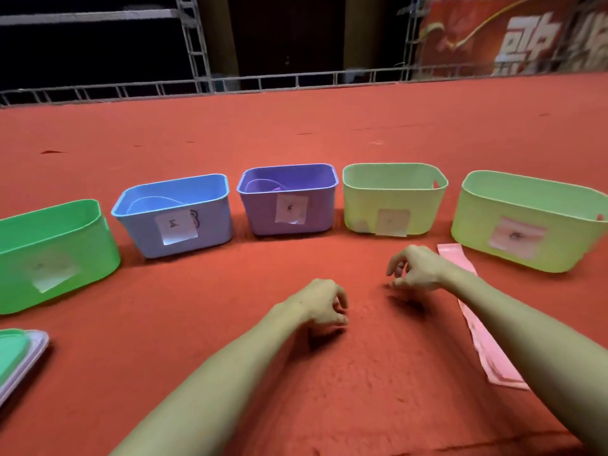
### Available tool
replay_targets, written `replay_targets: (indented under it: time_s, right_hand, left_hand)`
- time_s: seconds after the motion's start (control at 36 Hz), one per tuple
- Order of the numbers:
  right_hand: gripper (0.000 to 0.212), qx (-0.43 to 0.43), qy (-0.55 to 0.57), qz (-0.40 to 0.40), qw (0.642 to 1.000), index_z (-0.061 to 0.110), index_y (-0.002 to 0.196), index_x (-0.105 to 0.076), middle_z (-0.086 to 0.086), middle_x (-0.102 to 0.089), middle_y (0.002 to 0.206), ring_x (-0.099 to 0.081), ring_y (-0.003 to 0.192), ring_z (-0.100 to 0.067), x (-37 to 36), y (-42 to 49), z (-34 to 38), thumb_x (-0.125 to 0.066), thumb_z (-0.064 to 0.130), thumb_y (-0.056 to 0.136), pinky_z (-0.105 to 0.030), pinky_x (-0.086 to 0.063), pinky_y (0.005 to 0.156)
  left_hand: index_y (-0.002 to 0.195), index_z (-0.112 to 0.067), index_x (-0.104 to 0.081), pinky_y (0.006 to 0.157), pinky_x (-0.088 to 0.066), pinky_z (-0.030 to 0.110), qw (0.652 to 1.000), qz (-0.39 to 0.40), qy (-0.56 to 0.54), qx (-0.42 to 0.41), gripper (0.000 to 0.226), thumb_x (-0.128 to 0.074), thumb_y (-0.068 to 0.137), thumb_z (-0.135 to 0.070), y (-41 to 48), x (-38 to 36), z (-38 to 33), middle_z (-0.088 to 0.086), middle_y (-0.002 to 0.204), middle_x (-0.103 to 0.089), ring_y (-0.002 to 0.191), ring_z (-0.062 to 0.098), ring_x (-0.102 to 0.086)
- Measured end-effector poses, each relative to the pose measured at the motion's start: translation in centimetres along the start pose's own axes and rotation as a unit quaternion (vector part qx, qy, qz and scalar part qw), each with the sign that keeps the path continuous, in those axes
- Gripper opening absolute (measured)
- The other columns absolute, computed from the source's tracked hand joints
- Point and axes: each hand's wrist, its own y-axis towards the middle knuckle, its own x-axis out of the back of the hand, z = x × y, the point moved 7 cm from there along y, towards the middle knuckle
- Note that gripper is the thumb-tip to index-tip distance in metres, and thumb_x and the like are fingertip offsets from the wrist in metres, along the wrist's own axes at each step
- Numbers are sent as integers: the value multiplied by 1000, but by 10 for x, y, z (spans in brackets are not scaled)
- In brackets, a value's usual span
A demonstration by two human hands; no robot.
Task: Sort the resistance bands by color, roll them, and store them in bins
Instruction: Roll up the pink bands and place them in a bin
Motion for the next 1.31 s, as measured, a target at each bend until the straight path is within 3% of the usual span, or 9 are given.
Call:
replay_targets:
  time_s: [0.25, 0.31, 0.44, 0.56, 0.78, 1.0, 1.14, 1.19, 1.31]
  right_hand:
    - [24, -115, 21, -76, 990, 18, 104, -72, -8, -68, 113, -62, 97, -23, 35, -7, -123, -72, 20, 80, -20, -37, 74]
    - [26, -131, 27, -92, 987, 17, 106, -72, -11, -68, 112, -62, 105, -26, 37, -7, -140, -72, 20, 80, -22, -39, 75]
    - [29, -157, 36, -77, 984, 21, 105, -71, -6, -65, 90, -58, 84, -23, 31, -8, -163, -74, 26, 77, -25, -42, 70]
    - [31, -159, 63, -76, 982, 22, 106, -72, -7, -67, 102, -59, 89, -23, 30, -5, -168, -76, 28, 75, -22, -39, 72]
    - [32, -171, 120, -102, 973, 20, 107, -73, -9, -67, 111, -61, 98, -25, 28, 2, -170, -76, 30, 77, -21, -39, 75]
    - [20, -173, 148, -138, 964, 17, 97, -74, -4, -64, 72, -60, 71, -20, 22, 9, -163, -73, 21, 78, -23, -40, 62]
    - [14, -173, 172, -171, 955, 17, 89, -74, -7, -71, 95, -64, 82, -20, 26, 12, -161, -70, 9, 78, -28, -51, 75]
    - [18, -165, 184, -184, 951, 21, 80, -72, -6, -73, 94, -66, 88, -19, 29, 12, -158, -67, 4, 77, -29, -53, 81]
    - [30, -126, 182, -212, 952, 24, 73, -74, 6, -73, 83, -64, 86, -12, 41, 6, -145, -62, -3, 77, -21, -48, 74]
  left_hand:
    - [124, -13, -59, 87, -40, 25, 997, 2, -28, -71, 43, -69, 86, -30, 68, -23, -105, 14, 118, -62, 107, 27, -58]
    - [128, -15, -55, 97, -39, 30, 996, 7, -32, -86, 48, -68, 87, -35, 77, -33, -122, 16, 119, -56, 114, 29, -53]
    - [138, -31, -43, 107, -33, 47, 995, 21, -4, -102, 65, -63, 82, -58, 88, -62, -152, 9, 138, -37, 124, 33, -36]
    - [137, -42, -34, 103, -28, 52, 994, 32, 34, -97, 101, -44, 49, -92, 88, -78, -165, 0, 142, -31, 126, 30, -29]
    - [141, -40, -25, 106, -18, 55, 992, 37, 96, -80, 92, -64, 66, -77, 89, -93, -169, 0, 151, -15, 133, 34, -17]
    - [140, -41, -24, 107, -16, 54, 993, 42, 91, -66, 92, -65, 65, -76, 88, -93, -169, -1, 152, -14, 135, 34, -14]
    - [142, -43, -22, 111, -6, 55, 995, 36, 61, -65, 91, -64, 67, -75, 84, -96, -164, -4, 155, -10, 140, 33, -4]
    - [143, -44, -22, 112, -4, 54, 996, 33, 53, -67, 90, -64, 68, -74, 83, -97, -164, -5, 155, -9, 141, 32, -2]
    - [143, -43, -24, 112, -4, 53, 996, 12, 41, -76, 89, -63, 69, -73, 82, -98, -164, -4, 155, -12, 141, 31, -4]
